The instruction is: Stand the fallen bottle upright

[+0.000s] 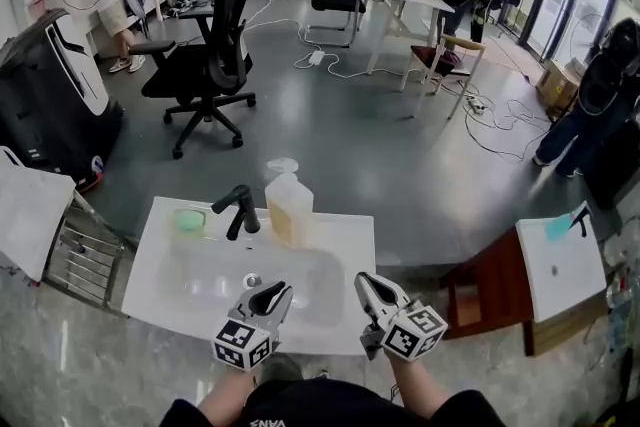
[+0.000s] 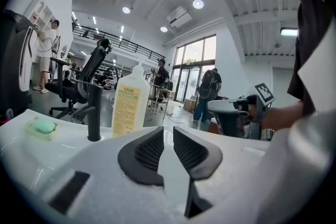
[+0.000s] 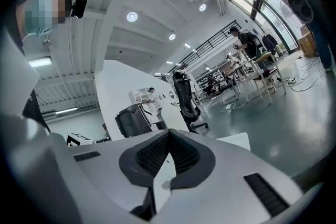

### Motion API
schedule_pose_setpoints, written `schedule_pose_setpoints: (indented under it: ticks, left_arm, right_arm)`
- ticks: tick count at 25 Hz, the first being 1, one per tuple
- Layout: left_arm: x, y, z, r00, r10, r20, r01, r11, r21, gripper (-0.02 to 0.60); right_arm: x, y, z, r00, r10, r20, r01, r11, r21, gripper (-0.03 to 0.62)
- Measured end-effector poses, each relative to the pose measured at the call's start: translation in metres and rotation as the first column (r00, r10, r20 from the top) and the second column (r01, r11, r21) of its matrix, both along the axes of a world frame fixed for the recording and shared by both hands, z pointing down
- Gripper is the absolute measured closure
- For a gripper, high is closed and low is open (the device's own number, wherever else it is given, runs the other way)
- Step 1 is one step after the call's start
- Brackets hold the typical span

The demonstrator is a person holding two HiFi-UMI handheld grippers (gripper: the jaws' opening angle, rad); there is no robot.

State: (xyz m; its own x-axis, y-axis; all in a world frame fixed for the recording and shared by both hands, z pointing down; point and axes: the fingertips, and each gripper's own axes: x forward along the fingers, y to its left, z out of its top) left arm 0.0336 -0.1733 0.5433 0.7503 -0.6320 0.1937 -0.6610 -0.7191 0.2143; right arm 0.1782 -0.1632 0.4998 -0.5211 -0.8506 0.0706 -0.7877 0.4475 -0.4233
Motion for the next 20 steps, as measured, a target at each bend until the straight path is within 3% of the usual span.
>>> schedule_pose_setpoints:
  ticks: [15,20]
  left_arm:
    - [-0.001,0.064,0.006,0.999,-0.003,0.047,0.003,1.0,0.009,0.552]
    - [-0.001,0.076,0.009,0.998,-0.01,0.066,0.008,1.0,0.018,0.557]
  right_arm:
    - [0.004,0.068,0.033,1.0,0.001,0.006,-0.001,0.998,-0.07,0.591]
    - [-0.001,0.08,0.047,0.999,-0.009,-0.036,0.006,0.995,-0.101,0.591]
